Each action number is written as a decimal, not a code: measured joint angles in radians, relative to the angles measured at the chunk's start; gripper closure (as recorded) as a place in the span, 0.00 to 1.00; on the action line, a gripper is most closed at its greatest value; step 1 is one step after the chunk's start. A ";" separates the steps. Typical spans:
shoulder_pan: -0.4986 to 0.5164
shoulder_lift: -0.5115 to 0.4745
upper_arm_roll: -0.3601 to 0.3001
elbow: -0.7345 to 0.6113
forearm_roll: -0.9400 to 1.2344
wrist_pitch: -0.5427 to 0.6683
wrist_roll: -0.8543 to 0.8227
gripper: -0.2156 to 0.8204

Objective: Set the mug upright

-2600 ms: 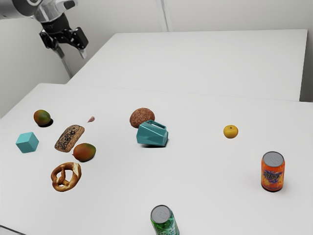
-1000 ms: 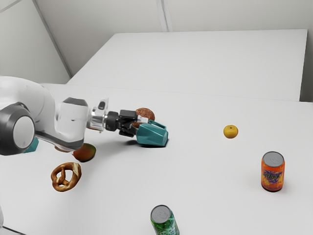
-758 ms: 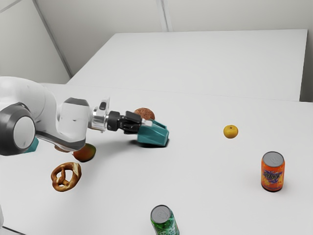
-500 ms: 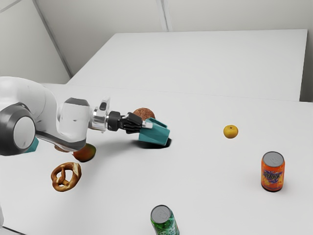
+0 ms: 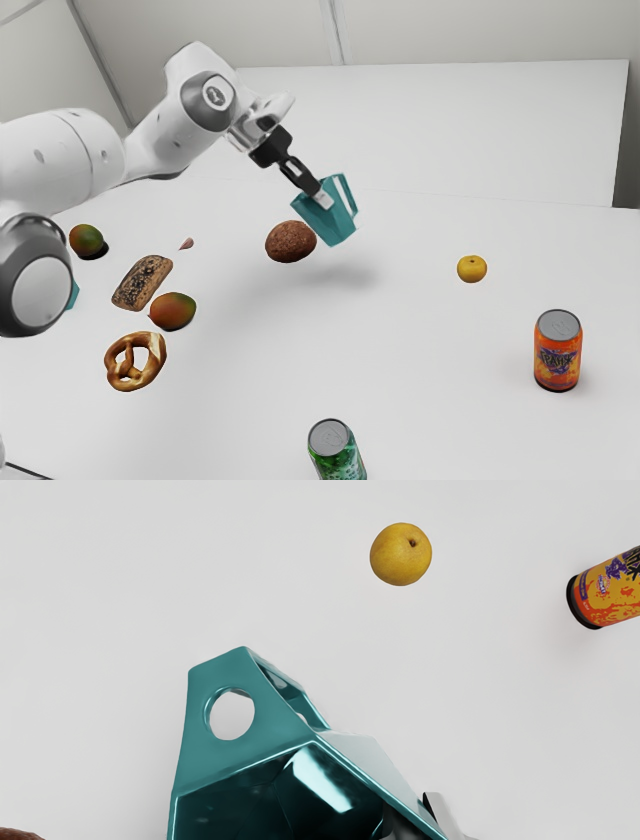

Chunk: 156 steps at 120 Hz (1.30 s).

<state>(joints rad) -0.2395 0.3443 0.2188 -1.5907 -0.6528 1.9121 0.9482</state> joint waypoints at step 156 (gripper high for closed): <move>-0.132 -0.016 0.020 0.042 0.553 0.187 -0.732 0.28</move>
<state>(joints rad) -0.3717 0.3285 0.2389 -1.5483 -0.0994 2.0992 0.2165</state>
